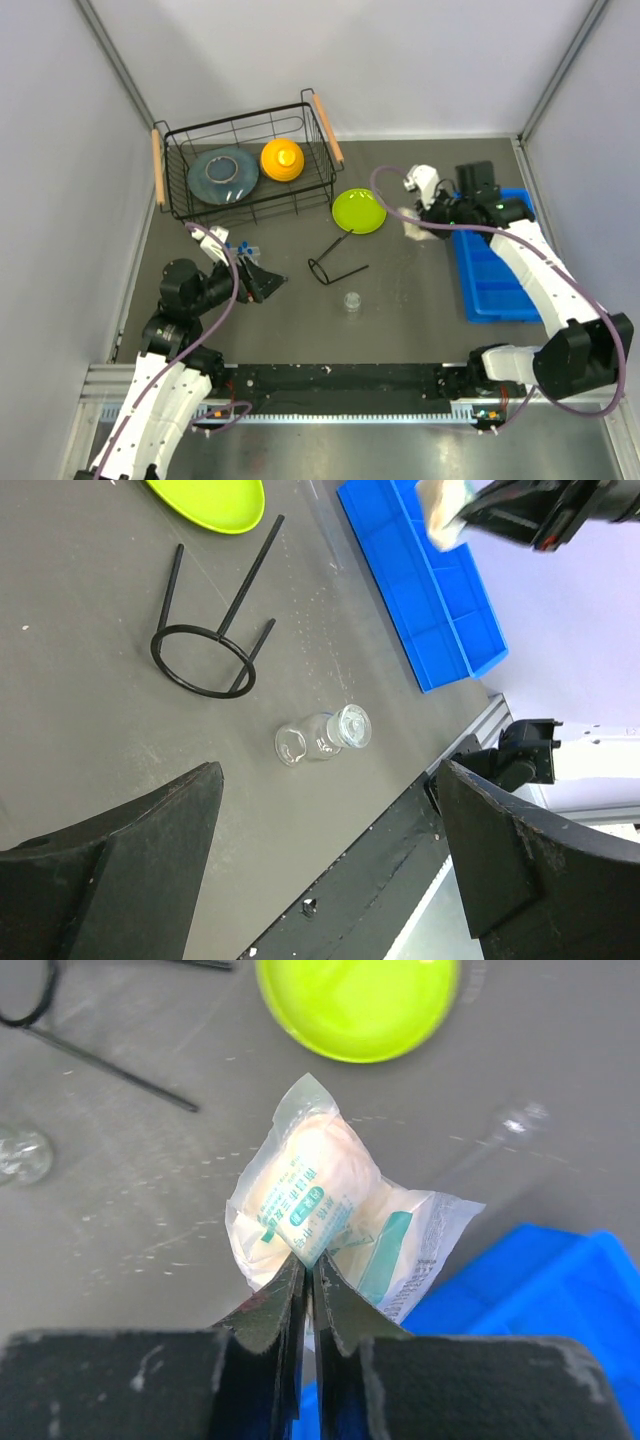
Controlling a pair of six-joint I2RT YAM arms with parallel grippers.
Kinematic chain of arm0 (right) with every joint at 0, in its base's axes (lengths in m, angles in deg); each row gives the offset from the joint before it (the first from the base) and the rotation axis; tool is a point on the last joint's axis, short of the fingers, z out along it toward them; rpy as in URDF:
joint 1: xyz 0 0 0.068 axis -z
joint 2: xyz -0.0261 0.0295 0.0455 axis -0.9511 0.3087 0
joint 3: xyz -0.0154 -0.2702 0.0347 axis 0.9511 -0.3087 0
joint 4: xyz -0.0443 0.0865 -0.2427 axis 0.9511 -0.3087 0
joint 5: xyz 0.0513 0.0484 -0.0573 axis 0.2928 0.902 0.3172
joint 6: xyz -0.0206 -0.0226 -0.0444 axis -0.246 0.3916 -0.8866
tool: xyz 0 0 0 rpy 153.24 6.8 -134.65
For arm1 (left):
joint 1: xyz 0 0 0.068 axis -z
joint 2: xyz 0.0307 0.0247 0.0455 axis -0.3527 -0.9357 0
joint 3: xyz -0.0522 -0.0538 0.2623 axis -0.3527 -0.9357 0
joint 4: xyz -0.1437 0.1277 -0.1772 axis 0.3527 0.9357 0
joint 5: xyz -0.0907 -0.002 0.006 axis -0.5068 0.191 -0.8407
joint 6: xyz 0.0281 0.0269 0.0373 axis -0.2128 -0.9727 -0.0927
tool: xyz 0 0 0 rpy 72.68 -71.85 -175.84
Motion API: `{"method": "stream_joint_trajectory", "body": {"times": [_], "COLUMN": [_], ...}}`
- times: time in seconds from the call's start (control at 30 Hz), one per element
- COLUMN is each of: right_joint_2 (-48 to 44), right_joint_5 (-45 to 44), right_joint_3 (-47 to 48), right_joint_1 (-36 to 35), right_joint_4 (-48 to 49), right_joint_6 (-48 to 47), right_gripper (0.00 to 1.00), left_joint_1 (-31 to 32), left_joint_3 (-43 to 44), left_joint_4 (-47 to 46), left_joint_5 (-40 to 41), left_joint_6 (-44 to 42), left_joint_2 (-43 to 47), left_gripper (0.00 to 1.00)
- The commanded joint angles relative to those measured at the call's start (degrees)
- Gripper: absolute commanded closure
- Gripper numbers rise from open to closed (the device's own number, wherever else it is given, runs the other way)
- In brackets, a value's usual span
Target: Organize the chemistry lab equipment
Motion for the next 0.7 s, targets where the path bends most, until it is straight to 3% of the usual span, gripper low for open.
{"method": "stream_joint_trajectory", "body": {"times": [0.0, 0.17, 0.3, 0.67], "right_joint_2": [-2.9, 1.7, 10.7, 27.2], "right_joint_5": [-0.6, -0.5, -0.1, -0.6], "right_joint_3": [4.7, 9.2, 15.0, 20.5], "right_joint_1": [8.9, 19.8, 27.7, 29.9], "right_joint_4": [-2.6, -2.3, -1.6, 2.1], "right_joint_6": [-3.5, -8.9, -11.2, -12.4], "right_gripper": [0.94, 0.93, 0.92, 0.90], "left_joint_1": [0.4, 0.7, 0.8, 1.3], "left_joint_3": [0.6, 0.5, 0.2, 0.0], "left_joint_4": [-3.4, -3.7, -3.7, -3.8], "left_joint_5": [-1.9, -2.3, -2.1, -1.4], "left_joint_6": [-1.3, -1.5, -1.3, -1.2], "left_joint_2": [-0.7, -1.1, -0.9, -1.2], "left_gripper": [0.07, 0.07, 0.07, 0.07]}}
